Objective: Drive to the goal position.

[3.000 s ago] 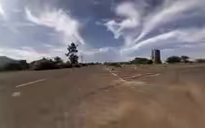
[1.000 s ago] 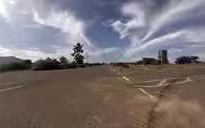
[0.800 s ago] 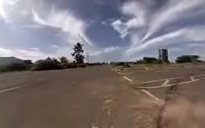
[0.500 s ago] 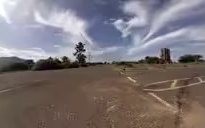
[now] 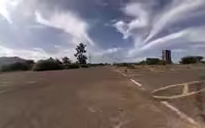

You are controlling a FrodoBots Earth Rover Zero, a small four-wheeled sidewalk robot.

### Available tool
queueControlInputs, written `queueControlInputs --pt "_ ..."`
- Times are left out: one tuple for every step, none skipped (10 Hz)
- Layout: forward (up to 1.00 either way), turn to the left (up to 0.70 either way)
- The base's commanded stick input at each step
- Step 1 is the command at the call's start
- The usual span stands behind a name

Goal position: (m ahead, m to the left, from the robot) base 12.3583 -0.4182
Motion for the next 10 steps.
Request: queueControlInputs --pt "1.00 0.00" --pt "1.00 0.00" --pt "1.00 0.00" --pt "1.00 0.00" --pt "1.00 0.00" --pt "1.00 0.00" --pt "1.00 0.00" --pt "1.00 0.00" --pt "1.00 0.00" --pt "1.00 0.00"
